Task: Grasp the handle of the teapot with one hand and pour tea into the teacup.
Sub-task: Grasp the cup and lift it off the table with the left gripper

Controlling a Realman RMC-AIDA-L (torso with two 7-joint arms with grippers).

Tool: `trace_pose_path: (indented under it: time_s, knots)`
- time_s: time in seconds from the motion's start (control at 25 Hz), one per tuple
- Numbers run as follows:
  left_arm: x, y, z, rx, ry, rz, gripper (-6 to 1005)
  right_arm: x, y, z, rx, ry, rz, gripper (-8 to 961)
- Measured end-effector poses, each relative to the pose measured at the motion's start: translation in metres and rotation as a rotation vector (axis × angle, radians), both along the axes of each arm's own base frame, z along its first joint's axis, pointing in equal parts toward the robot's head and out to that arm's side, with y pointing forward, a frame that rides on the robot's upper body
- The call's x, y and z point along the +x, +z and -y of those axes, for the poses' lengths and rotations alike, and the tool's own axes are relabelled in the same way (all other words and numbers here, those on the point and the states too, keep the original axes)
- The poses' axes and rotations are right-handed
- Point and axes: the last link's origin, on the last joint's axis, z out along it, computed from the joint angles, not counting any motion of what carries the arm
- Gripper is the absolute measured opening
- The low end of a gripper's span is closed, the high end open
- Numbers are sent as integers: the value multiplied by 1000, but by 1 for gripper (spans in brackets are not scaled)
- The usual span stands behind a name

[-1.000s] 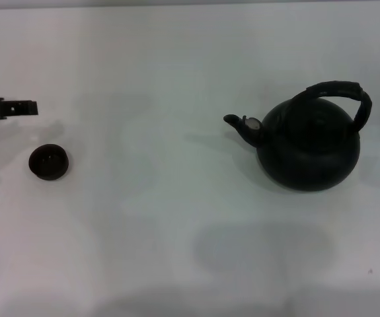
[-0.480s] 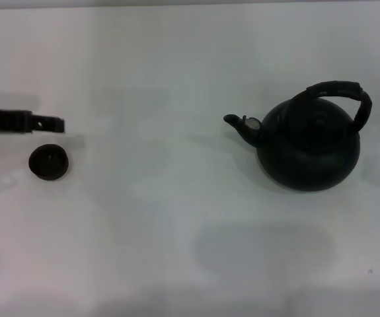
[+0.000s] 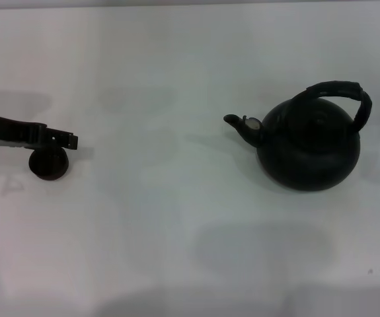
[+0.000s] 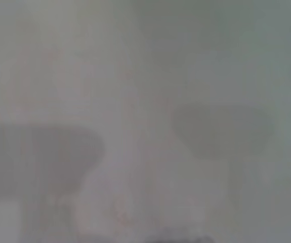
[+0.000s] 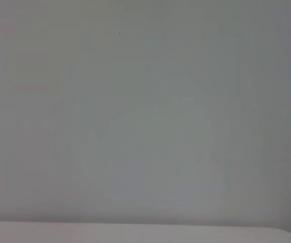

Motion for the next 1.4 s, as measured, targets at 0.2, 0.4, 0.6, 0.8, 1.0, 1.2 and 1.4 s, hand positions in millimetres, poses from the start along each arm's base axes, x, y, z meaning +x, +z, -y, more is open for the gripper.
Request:
trace_pose_path:
  time_s: [0.2, 0.4, 0.6, 0.8, 1.0, 1.2, 1.4]
  knots:
    - [1, 5, -2, 14, 7, -25, 878, 3, 2, 0, 0, -16, 7, 814]
    - [9, 8, -3, 5, 7, -45, 878, 4, 3, 0, -2, -24, 11, 814]
    - [9, 8, -4, -21, 44, -78, 877, 5, 4, -1, -1, -27, 14, 814]
    - [7, 7, -2, -43, 76, -112, 877, 5, 5, 0, 3, -26, 15, 814]
    - [3, 6, -2, -31, 82, -112, 876, 5, 4, -1, -2, -25, 17, 813]
    - [-3, 1, 0, -45, 98, -109, 875, 4, 4, -1, -5, -21, 16, 813]
    - [-8, -5, 0, -57, 101, -103, 875, 4, 2, 1, -8, -22, 11, 813]
